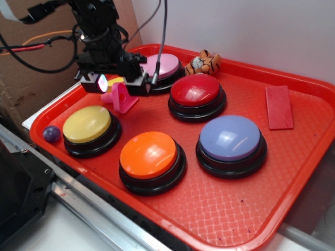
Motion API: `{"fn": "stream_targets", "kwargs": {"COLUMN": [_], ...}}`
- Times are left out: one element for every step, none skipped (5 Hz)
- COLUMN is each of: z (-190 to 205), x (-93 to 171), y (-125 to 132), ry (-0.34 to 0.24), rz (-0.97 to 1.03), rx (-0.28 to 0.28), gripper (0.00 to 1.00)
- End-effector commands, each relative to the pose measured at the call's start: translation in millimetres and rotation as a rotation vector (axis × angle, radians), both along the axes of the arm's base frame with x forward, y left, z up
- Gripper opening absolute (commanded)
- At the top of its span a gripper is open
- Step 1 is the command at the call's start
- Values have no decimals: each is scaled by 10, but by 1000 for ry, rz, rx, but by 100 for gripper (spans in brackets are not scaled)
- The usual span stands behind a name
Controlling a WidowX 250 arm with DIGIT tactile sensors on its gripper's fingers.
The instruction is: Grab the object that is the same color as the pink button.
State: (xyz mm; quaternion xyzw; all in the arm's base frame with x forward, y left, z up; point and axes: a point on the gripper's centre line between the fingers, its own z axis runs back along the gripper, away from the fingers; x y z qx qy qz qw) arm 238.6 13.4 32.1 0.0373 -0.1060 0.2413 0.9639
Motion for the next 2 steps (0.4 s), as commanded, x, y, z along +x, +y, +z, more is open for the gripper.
{"fn": "stream_targets", "kwargs": {"z": [-6, -23], "x": [134, 115], "y": [-26, -24], "ry": [-23, -18], "rz": [7, 38], "rx": [57, 63], "gripper": [46, 0]}}
